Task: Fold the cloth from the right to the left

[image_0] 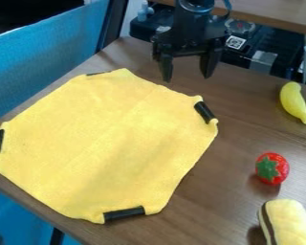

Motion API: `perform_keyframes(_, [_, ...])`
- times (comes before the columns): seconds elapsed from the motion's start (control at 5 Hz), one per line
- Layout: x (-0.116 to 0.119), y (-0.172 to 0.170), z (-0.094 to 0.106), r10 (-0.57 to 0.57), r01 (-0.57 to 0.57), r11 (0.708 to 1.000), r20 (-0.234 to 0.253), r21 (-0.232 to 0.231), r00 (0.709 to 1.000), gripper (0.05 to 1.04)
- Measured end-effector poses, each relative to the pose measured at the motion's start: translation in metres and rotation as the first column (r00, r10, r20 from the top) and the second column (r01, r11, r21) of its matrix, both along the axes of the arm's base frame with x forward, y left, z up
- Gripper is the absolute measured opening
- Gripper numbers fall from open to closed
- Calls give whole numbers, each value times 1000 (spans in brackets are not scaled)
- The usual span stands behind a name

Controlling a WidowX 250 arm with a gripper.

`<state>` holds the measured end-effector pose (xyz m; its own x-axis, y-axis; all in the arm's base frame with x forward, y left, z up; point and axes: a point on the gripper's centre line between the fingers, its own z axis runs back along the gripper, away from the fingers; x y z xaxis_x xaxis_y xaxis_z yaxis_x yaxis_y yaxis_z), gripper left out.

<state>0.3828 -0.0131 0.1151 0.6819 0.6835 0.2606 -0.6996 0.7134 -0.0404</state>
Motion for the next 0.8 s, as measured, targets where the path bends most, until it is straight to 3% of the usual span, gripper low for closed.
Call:
perform_keyframes(0.2, [0, 0, -15, 4, -4, 1000, -34, 3, 999, 1000])
perform_keyframes(0.8, [24, -28, -50, -27, 29, 998, -31, 47, 999, 1000])
